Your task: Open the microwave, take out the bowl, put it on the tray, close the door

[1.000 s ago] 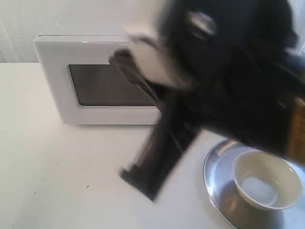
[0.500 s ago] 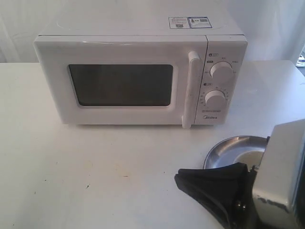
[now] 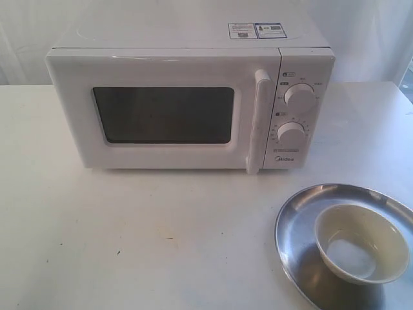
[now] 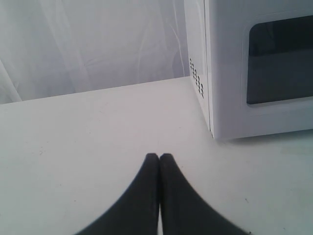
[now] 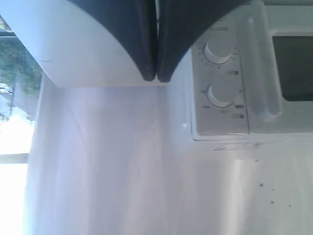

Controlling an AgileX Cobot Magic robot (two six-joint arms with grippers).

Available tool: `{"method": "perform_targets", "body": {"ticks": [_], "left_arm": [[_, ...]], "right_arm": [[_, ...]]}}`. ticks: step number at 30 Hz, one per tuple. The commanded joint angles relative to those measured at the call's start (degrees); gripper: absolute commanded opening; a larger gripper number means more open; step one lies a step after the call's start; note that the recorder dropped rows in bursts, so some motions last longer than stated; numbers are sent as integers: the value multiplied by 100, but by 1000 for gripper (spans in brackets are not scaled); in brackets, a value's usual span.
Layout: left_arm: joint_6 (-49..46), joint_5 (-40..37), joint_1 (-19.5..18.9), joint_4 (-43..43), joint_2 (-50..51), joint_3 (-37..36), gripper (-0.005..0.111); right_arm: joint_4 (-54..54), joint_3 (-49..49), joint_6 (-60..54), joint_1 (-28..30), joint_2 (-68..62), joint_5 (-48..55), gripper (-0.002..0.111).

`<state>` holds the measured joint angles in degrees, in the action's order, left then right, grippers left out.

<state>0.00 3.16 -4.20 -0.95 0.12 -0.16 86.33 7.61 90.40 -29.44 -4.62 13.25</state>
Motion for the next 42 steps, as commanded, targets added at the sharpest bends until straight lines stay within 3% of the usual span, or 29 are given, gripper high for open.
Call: {"method": "perform_targets", "body": {"ticks": [1, 12, 17, 21, 26, 28, 37, 42], "left_arm": [[0, 21, 23, 45, -12, 16, 0], [0, 21, 23, 45, -12, 16, 0], [0, 21, 23, 45, -12, 16, 0], [0, 21, 23, 45, -12, 16, 0], [0, 21, 23, 45, -12, 16, 0], [0, 21, 23, 45, -12, 16, 0], [0, 21, 23, 45, -12, 16, 0], [0, 21, 23, 45, -12, 16, 0]], "right_arm": [[87, -240, -23, 453, 78, -427, 0], [-344, -657, -343, 441, 132, -131, 0], [-2640, -669, -2855, 441, 462, 490, 0], [-4023, -740, -4768, 452, 462, -243, 0], [-7394, -761, -8008, 452, 462, -1133, 0], [-8196, -761, -8776, 514, 462, -1325, 0], [-8445, -761, -8900, 1196, 462, -1563, 0], [-8445, -761, -8757, 1295, 462, -1481, 0]]}}
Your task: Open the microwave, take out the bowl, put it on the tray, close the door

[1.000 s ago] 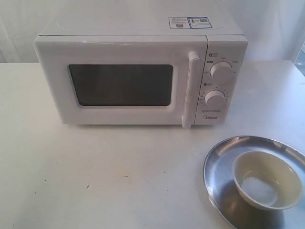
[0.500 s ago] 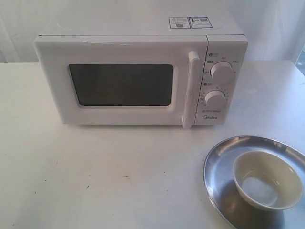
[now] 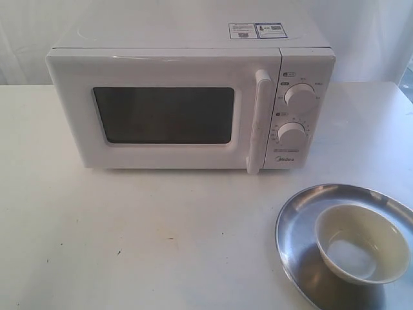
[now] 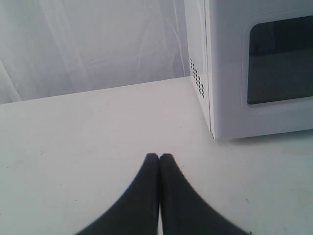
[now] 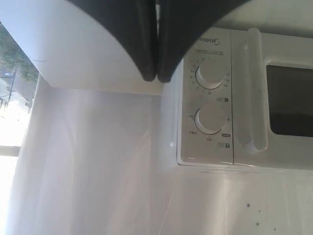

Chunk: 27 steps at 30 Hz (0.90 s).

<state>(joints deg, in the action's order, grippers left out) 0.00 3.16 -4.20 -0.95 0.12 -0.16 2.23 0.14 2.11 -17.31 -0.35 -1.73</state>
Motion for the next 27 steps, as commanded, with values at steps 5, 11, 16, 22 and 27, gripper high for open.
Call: {"method": "perform_targets", "body": {"ticks": [5, 11, 16, 22, 27], "left_arm": [[0, 21, 23, 45, -12, 16, 0], [0, 21, 23, 45, -12, 16, 0], [0, 21, 23, 45, -12, 16, 0], [0, 21, 23, 45, -12, 16, 0], [0, 21, 23, 45, -12, 16, 0]], "right_arm": [[-35, -14, 1, 82, 35, 43, 0], [-35, -14, -174, 82, 35, 125, 0], [-35, -14, -211, 82, 35, 134, 0], [-35, -14, -211, 82, 35, 173, 0], [-35, -14, -211, 82, 35, 173, 0]]}}
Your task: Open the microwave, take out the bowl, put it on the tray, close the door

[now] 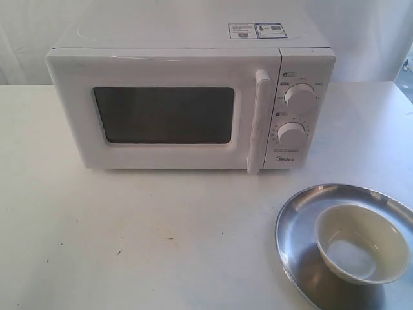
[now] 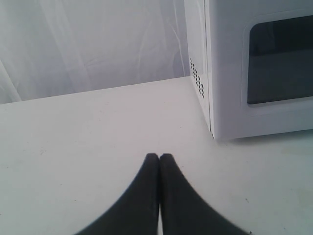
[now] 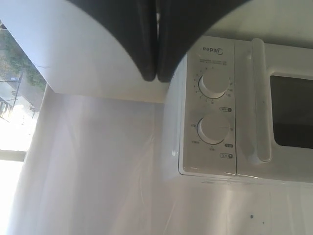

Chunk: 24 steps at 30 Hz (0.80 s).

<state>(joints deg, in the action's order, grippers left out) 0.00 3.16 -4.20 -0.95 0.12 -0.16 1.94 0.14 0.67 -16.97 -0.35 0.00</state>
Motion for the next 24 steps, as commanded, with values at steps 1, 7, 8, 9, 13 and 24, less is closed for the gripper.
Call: {"method": "perform_targets", "body": {"ticks": [1, 7, 8, 9, 13, 24], "left_arm": [[0, 21, 23, 45, -12, 16, 0], [0, 21, 23, 45, -12, 16, 0], [0, 21, 23, 45, -12, 16, 0], [0, 21, 23, 45, -12, 16, 0], [0, 21, 23, 45, -12, 16, 0], [0, 21, 23, 45, -12, 16, 0]], "right_arm": [[-6, -14, -67, 47, 35, 0, 0], [-6, -14, -67, 47, 35, 0, 0], [-6, -14, -67, 47, 35, 0, 0], [-6, -14, -67, 47, 35, 0, 0], [-6, -14, -67, 47, 35, 0, 0], [-6, -14, 22, 47, 35, -40, 0]]}}
